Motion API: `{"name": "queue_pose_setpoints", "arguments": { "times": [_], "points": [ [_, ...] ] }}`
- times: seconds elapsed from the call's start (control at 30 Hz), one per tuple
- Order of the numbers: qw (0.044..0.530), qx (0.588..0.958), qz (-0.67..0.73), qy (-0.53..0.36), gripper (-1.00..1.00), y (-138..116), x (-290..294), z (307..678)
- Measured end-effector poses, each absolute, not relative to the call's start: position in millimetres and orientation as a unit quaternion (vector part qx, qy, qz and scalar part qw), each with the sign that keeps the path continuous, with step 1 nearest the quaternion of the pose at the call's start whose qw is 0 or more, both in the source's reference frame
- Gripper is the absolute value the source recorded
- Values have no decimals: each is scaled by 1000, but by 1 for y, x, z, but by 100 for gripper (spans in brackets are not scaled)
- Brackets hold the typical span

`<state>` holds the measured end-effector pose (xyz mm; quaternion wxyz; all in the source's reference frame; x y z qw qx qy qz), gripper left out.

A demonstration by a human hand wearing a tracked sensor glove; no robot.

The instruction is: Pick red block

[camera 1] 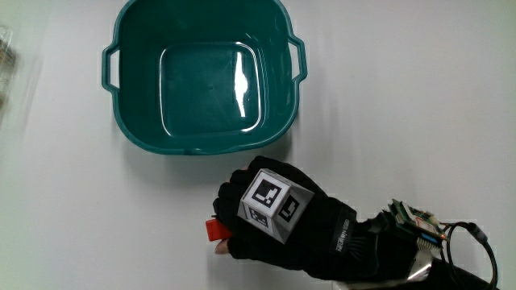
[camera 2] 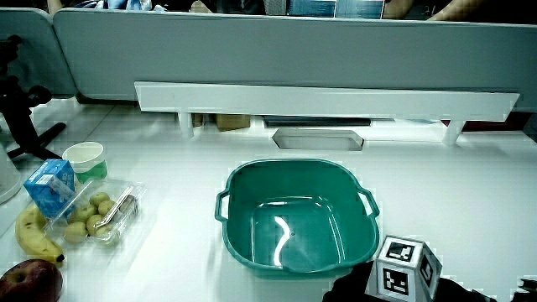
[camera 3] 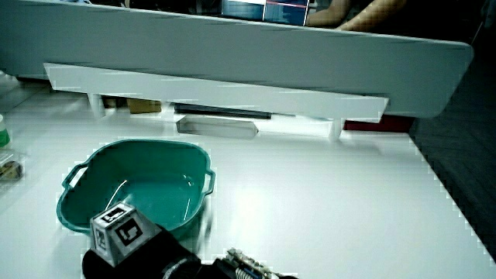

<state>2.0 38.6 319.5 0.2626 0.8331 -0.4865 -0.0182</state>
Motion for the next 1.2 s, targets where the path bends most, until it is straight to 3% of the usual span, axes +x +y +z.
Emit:
{"name": "queue_pose_setpoints", "arguments": {
  "times": [0.3,1.0,1.2],
  "points": [
    [280,832,-21,-479,0,39,-1,343],
    [251,844,-43,-473,0,47,-5,366],
    [255,842,-54,-473,24,51,-7,375]
  ]
}}
